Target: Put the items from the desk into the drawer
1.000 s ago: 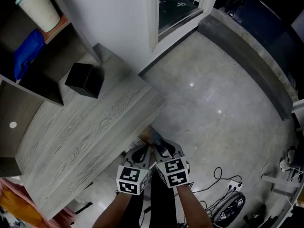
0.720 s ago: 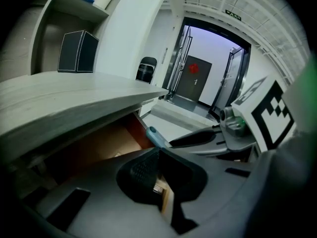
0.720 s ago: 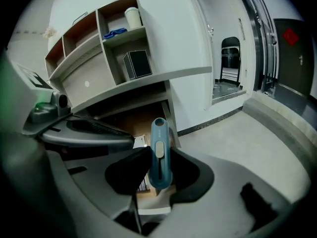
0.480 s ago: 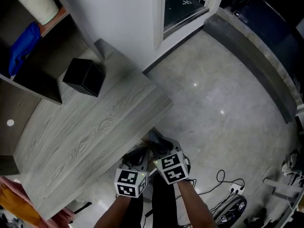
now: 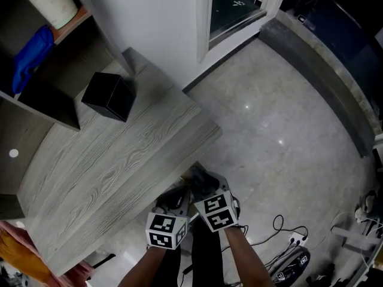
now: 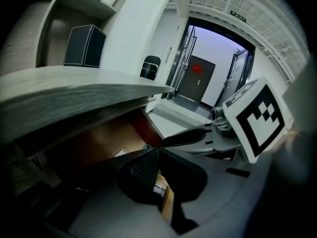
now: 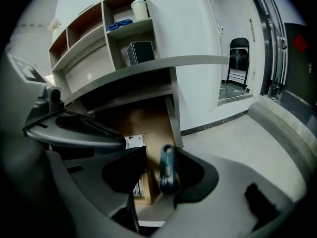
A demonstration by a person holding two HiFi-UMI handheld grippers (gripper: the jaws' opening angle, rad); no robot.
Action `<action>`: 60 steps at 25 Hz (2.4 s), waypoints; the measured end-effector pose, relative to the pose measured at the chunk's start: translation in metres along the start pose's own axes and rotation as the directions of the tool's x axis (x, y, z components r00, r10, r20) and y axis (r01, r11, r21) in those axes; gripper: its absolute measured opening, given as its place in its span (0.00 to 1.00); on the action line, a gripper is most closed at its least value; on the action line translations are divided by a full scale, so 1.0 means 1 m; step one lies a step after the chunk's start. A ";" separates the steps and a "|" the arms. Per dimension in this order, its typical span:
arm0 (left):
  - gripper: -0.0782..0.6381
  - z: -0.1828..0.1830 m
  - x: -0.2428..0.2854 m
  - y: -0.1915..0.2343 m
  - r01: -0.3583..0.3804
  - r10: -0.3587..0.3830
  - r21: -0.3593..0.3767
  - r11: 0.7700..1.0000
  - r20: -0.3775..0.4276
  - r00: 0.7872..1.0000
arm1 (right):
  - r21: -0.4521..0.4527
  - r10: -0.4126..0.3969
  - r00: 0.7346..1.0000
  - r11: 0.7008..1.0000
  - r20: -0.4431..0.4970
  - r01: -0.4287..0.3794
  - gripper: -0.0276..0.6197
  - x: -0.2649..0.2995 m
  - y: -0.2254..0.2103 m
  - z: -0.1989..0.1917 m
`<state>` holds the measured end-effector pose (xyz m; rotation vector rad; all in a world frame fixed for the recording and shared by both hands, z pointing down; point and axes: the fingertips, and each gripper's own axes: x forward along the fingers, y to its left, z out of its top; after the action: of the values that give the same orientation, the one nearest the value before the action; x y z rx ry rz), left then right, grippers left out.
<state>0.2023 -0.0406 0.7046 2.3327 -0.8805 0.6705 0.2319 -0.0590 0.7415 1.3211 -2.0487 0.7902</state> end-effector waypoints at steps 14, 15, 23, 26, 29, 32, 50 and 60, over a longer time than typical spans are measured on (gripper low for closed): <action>0.12 0.009 0.001 -0.010 0.025 -0.025 0.009 1.000 0.009 1.000 | 0.134 -0.092 0.992 0.988 0.083 0.080 0.06 -0.023 -0.016 0.003; 0.12 0.011 0.000 -0.012 0.028 -0.028 0.010 1.000 0.011 1.000 | 0.149 -0.102 0.990 0.985 0.098 0.087 0.06 -0.027 -0.018 0.005; 0.12 0.031 -0.009 -0.028 0.044 -0.044 0.023 0.999 0.030 0.999 | 0.214 -0.175 0.967 0.967 0.187 0.134 0.06 -0.062 -0.028 0.027; 0.12 0.044 -0.019 -0.035 0.046 -0.047 0.029 0.999 0.039 0.998 | 0.218 -0.188 0.961 0.965 0.202 0.143 0.06 -0.079 -0.027 0.037; 0.12 0.058 -0.031 -0.041 0.049 -0.051 0.028 0.998 0.051 0.997 | 0.225 -0.203 0.954 0.962 0.220 0.153 0.06 -0.097 -0.026 0.053; 0.12 0.074 -0.043 -0.047 0.049 -0.051 0.028 0.998 0.071 0.996 | 0.226 -0.221 0.944 0.960 0.246 0.166 0.06 -0.118 -0.026 0.070; 0.12 0.172 -0.118 -0.071 0.052 -0.069 0.091 0.995 0.194 0.979 | 0.176 -0.250 0.876 0.965 0.413 0.192 0.06 -0.212 0.004 0.167; 0.12 0.203 -0.165 -0.072 0.028 -0.051 0.089 0.996 0.272 0.961 | 0.101 -0.209 0.859 0.978 0.468 0.183 0.06 -0.236 0.040 0.210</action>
<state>0.1959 -0.0546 0.4335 2.5536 -0.9373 0.3783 0.2468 -0.0610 0.4241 1.8705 -2.2128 0.4556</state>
